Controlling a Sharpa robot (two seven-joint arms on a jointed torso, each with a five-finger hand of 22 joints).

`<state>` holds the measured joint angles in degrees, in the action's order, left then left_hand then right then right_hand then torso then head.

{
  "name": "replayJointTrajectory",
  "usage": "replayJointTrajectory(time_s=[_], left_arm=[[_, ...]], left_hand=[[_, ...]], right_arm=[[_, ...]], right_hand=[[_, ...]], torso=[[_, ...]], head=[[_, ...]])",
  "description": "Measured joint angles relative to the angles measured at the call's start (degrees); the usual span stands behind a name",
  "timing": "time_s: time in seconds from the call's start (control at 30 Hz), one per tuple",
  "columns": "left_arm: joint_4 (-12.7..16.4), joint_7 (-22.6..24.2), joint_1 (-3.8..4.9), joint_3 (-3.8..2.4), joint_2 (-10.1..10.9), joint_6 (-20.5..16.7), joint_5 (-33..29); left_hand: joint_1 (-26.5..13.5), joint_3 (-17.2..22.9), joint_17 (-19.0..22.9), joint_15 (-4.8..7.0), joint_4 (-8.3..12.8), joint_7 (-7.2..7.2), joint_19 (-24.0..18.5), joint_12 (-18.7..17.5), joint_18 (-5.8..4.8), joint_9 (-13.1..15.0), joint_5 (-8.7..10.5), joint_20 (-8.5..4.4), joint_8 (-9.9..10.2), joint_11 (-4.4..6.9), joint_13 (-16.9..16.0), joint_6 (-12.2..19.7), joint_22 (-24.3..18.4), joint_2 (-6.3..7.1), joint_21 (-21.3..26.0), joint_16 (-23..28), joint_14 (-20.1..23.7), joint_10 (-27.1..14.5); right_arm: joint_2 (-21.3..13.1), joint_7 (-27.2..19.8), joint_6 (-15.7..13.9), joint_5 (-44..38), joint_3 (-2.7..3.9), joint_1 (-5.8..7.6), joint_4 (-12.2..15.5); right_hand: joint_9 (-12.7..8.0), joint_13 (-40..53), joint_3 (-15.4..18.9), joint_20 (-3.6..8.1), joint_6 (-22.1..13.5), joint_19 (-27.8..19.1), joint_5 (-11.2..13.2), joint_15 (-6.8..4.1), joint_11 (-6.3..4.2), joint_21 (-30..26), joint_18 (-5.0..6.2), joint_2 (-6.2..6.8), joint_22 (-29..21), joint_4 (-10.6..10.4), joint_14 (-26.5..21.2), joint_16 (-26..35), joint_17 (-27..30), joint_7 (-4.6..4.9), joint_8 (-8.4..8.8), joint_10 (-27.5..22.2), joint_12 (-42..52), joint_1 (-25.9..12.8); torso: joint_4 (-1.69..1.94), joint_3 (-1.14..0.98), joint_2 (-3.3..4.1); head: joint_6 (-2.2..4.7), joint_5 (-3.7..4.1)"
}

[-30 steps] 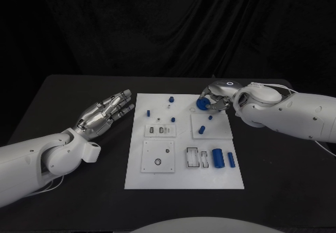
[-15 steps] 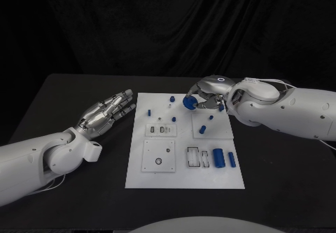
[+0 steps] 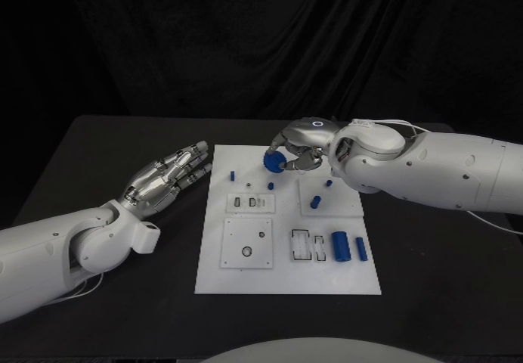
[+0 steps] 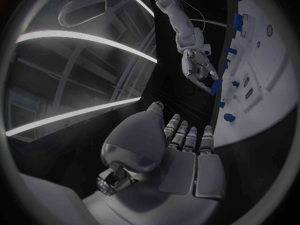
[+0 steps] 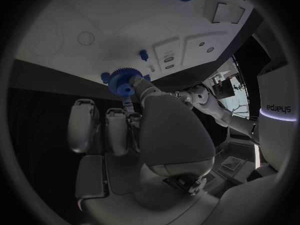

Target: Assemble the parts on the task board

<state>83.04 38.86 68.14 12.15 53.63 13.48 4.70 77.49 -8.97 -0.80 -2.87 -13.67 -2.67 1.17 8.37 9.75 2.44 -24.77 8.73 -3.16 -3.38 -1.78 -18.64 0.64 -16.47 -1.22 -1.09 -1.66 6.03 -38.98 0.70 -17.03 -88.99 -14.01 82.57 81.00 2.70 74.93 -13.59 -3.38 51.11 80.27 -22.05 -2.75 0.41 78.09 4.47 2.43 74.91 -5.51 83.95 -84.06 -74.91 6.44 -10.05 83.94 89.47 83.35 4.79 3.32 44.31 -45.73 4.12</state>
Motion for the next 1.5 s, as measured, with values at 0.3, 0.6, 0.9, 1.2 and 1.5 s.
replayJointTrajectory(time_s=[0.3,0.6,0.9,1.2,1.5], left_arm=[[-0.1,0.0,-0.04,0.00,-0.2,0.2,0.0],[-0.2,0.0,-0.05,0.00,-0.4,0.4,0.0],[-0.3,0.0,-0.06,0.00,-0.5,0.6,0.0],[-0.4,0.0,-0.13,0.00,-0.7,0.7,0.0],[-0.6,0.0,-0.21,0.00,-0.8,0.8,0.0]], left_hand=[[0.0,0.0,0.0,0.00,0.0,0.00,0.0,0.0,0.00,0.0,0.00,0.00,0.0,0.00,0.0,0.0,0.0,0.00,0.0,0.0,0.0,0.0],[0.0,0.0,0.0,0.00,0.0,0.00,0.2,0.0,0.00,0.0,0.00,0.21,0.0,0.00,0.0,0.0,0.0,0.00,0.0,0.0,0.0,0.0],[0.0,0.0,0.0,0.00,0.0,0.00,0.2,0.0,0.00,0.0,0.00,0.24,0.0,0.00,0.0,0.0,0.0,0.00,0.0,0.0,0.0,0.0],[0.0,0.2,0.0,0.00,0.2,0.00,0.0,0.0,0.00,0.0,0.00,0.41,0.0,0.00,0.0,0.0,0.0,0.00,0.0,0.0,0.0,0.0],[0.0,0.2,0.0,0.00,0.2,0.00,0.0,0.0,0.00,0.0,0.00,0.41,0.0,0.00,0.0,0.0,0.0,0.00,0.0,0.0,0.0,0.0]], right_arm=[[5.1,0.0,2.3,0.0,0.01,0.01,-5.8],[7.5,0.1,4.4,0.0,0.02,-0.02,-8.7],[7.8,0.3,6.7,0.0,0.02,-0.10,-9.4],[7.8,0.3,7.8,0.0,0.04,-0.13,-9.4],[7.7,0.3,7.8,0.0,0.04,-0.18,-9.2]], right_hand=[[0.0,0.0,-0.2,-0.24,-0.7,-0.7,0.4,0.00,0.00,-1.6,0.00,0.08,0.0,0.3,0.0,0.9,0.0,-0.70,-1.33,0.0,-0.4,-0.1],[0.2,0.0,-1.8,-0.58,-4.4,-2.2,1.0,0.00,0.00,-3.7,0.00,0.52,0.0,0.3,0.0,2.2,0.0,-0.56,-4.82,0.0,-1.7,-0.5],[13.9,0.0,-3.3,-0.32,-9.8,-3.6,3.1,-0.11,-0.30,-5.8,0.01,1.41,0.0,-0.1,-0.5,3.5,0.0,-1.59,2.24,-2.4,-3.5,-1.4],[12.5,0.0,-3.3,0.09,-10.2,-4.0,6.1,-0.31,-0.61,-6.8,0.00,1.71,0.0,-0.1,-0.7,4.2,0.0,-1.97,3.48,-3.5,-4.4,-1.7],[11.8,0.0,-3.3,0.10,-11.2,-4.4,7.3,-0.79,-1.07,-7.8,0.00,1.71,0.0,-0.1,-1.2,4.6,0.1,-3.02,4.53,-5.4,-5.5,-1.7]], torso=[[0.03,0.01,0.02],[-0.04,0.01,-0.02],[-0.12,0.01,-0.04],[-0.13,-0.01,-0.04],[-0.11,-0.01,-0.03]], head=[[-0.09,0.15],[-0.22,0.15],[-0.35,0.15],[-0.51,0.12],[-0.73,0.19]])
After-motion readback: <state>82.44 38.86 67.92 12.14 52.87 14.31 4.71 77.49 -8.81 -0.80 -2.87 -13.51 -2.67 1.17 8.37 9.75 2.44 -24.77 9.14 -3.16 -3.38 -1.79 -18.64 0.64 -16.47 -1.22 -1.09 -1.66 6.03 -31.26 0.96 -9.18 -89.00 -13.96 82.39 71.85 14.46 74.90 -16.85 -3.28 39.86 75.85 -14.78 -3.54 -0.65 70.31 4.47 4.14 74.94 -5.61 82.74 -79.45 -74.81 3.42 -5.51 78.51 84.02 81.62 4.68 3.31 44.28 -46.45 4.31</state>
